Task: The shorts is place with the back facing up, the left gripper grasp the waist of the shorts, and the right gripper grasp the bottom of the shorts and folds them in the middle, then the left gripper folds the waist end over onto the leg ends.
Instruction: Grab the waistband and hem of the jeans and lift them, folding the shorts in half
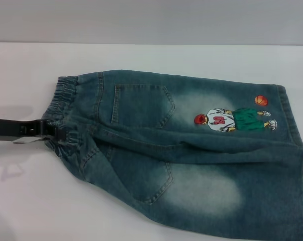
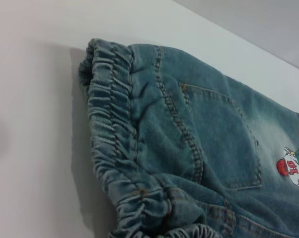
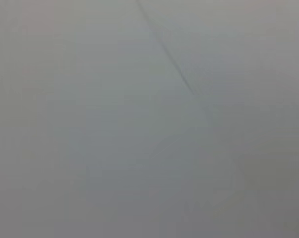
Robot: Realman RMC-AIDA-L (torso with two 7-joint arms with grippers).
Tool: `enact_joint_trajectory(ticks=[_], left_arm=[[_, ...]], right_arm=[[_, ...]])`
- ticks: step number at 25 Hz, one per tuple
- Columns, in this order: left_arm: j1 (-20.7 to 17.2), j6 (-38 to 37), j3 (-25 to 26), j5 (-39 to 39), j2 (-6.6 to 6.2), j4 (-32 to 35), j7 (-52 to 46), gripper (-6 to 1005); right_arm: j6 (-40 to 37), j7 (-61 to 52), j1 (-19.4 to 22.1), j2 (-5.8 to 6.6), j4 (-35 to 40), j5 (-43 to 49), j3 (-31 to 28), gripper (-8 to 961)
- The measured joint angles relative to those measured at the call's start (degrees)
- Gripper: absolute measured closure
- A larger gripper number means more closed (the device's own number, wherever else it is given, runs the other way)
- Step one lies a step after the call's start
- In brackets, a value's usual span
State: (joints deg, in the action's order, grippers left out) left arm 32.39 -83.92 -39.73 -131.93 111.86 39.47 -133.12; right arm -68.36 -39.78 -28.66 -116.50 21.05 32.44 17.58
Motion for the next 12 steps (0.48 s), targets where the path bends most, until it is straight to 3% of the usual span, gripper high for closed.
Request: enact_joint_trajectory(ticks=[3,5,9,12], left_arm=[[0.0,0.1,0.0,0.4,0.09,0.0,0.0,959],[0.0,0.1,0.0,0.9,0.1,0.0,0.0,958],[0.0,0.1,0.0,1.3,0.1,0.0,0.1,958],[0.1,0.1,0.0,1.4,0.1,0.0,0.1,958]], right_arm=[[2.5,-6.9,0.6,1.25,-0.1,1.9,1.7,395],[3.8,-14.3,1.4,2.82,0.0,5.7,4.2,395],[3.4,-31.4,2.8,6.75,2.0,19.0,9.3,394],[0.6,-44.3,3.8,7.94,8.1,31.9,11.2,394]])
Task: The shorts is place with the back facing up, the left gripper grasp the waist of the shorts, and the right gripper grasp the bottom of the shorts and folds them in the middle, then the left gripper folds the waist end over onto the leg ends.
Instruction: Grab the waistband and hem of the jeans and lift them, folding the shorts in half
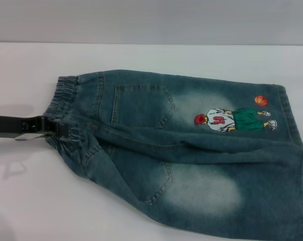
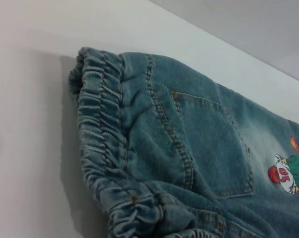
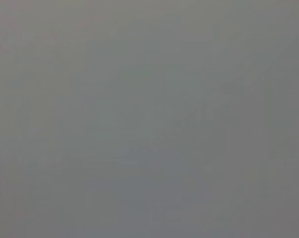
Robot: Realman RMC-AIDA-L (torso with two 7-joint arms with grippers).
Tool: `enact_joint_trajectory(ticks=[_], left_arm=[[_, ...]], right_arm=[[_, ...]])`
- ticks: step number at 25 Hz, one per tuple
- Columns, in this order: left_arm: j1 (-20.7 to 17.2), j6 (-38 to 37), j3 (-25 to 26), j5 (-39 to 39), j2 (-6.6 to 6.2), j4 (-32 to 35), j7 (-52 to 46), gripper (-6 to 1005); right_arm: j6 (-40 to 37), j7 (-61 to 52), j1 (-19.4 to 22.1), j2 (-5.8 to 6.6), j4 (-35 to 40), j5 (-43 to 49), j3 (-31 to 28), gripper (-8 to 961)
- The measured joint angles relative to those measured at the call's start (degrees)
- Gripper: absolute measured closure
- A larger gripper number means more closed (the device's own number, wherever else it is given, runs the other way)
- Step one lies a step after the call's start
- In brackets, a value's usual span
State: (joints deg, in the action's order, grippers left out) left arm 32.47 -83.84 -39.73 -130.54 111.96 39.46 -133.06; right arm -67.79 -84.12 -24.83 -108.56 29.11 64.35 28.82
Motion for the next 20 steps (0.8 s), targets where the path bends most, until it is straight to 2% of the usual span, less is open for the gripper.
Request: enact_joint_trajectory(ticks=[4,9,16,20], left_arm=[[0.1,0.0,0.0,0.0,0.0,0.0,0.0,958],[0.1,-0.1,0.0,0.0,-0.01,0.3,0.0,958],[0.6,-0.4,0.0,0.1,-0.01,0.5,-0.2,958],[0.9,-0.3,0.0,0.1,-0.01,0.5,-0.3,958]], right_arm=[[-7.5,-12.1,0.5,0.5,7.9,14.9,-0.3,395],[-20.0,-20.8,-0.3,2.47,12.4,27.0,-0.6,396],[-33.0,-23.8,-2.9,5.13,14.4,44.4,-4.9,397],[-38.4,-23.4,-4.2,6.01,15.1,53.8,-5.6,398]])
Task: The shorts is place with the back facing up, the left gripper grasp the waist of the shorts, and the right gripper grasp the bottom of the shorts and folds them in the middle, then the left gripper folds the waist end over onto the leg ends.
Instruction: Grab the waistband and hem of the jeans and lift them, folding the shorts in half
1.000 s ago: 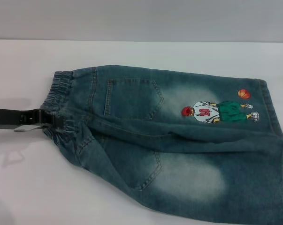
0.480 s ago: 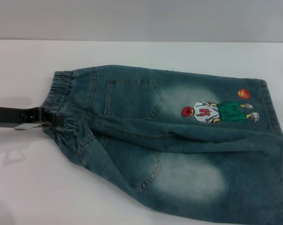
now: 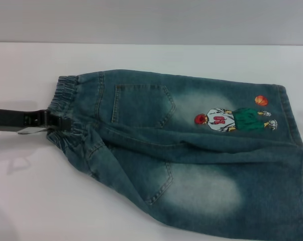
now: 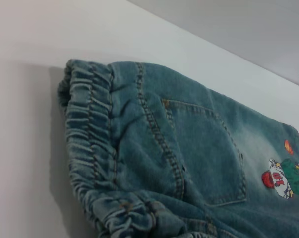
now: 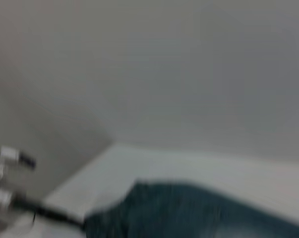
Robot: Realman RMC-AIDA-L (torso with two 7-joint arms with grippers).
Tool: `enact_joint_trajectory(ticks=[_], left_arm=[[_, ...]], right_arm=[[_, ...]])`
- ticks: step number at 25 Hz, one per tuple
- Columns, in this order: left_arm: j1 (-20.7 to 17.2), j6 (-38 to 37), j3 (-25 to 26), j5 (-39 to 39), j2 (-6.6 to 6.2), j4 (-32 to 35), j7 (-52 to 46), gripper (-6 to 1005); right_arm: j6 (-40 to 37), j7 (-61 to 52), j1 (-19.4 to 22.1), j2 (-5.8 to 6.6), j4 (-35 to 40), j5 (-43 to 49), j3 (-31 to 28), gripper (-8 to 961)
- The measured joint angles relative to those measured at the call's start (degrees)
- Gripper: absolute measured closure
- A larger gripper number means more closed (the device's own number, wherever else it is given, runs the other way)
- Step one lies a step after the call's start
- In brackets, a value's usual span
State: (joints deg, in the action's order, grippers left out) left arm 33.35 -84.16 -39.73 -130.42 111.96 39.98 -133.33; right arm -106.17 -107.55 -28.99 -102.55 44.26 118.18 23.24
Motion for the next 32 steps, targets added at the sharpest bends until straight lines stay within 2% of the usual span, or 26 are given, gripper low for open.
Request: enact_joint_trajectory(ticks=[5,12,21,32], left_arm=[[0.6,0.3,0.0,0.0,0.23,0.0,0.0,958],[0.9,0.6,-0.1,0.0,0.26,0.0,0.0,958],[1.2,0.8,-0.4,-0.1,0.27,0.0,0.1,958],[1.9,0.9,-0.5,-0.2,0.26,-0.1,0.2,958]], right_arm=[[-5.8,3.7,-0.6,0.02,0.2,8.1,0.6,399],[-13.2,9.9,0.1,-0.26,0.2,12.5,0.8,400],[-14.1,10.6,0.9,-1.04,-0.2,16.4,6.9,402],[-14.2,11.8,1.1,-1.52,-0.4,22.1,9.0,404]])
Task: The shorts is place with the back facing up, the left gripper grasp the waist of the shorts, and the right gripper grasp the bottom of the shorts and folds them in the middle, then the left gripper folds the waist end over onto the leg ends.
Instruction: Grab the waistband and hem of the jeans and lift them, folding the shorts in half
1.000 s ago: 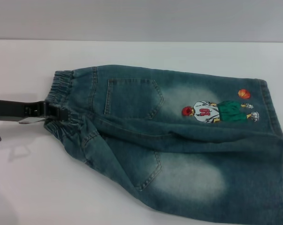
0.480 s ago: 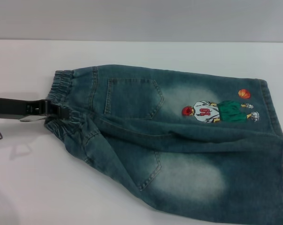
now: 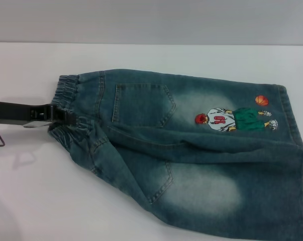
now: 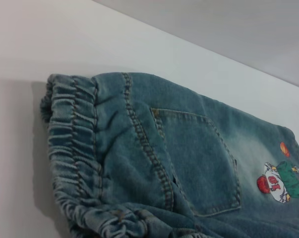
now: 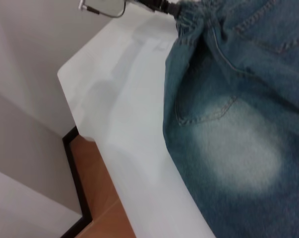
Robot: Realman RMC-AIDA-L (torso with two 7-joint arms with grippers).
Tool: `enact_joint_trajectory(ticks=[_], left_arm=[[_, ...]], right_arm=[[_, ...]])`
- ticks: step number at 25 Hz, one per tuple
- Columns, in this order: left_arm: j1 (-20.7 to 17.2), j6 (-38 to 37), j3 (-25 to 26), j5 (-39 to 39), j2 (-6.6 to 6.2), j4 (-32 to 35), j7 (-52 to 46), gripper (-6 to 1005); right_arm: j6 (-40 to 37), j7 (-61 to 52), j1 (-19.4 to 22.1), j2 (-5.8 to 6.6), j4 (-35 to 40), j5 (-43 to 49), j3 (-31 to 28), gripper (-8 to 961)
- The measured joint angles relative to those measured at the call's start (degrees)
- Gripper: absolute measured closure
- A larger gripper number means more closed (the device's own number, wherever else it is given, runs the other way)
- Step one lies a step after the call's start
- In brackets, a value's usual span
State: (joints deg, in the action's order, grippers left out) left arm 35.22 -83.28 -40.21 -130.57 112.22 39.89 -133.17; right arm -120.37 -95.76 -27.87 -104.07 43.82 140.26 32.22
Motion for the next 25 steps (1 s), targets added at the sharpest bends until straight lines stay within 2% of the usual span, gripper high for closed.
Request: enact_joint_trajectory(ticks=[13,25], left_arm=[[0.2,0.7,0.0,-0.4,0.16,0.0,-0.1,959],[0.2,1.3,0.0,-0.2,0.11,-0.2,-0.1,959]], right_arm=[[0.2,0.2,1.8,-0.74,-0.6,4.9,0.6,407],[1.5,0.2,2.2,-0.77,-0.5,8.8,0.0,409]])
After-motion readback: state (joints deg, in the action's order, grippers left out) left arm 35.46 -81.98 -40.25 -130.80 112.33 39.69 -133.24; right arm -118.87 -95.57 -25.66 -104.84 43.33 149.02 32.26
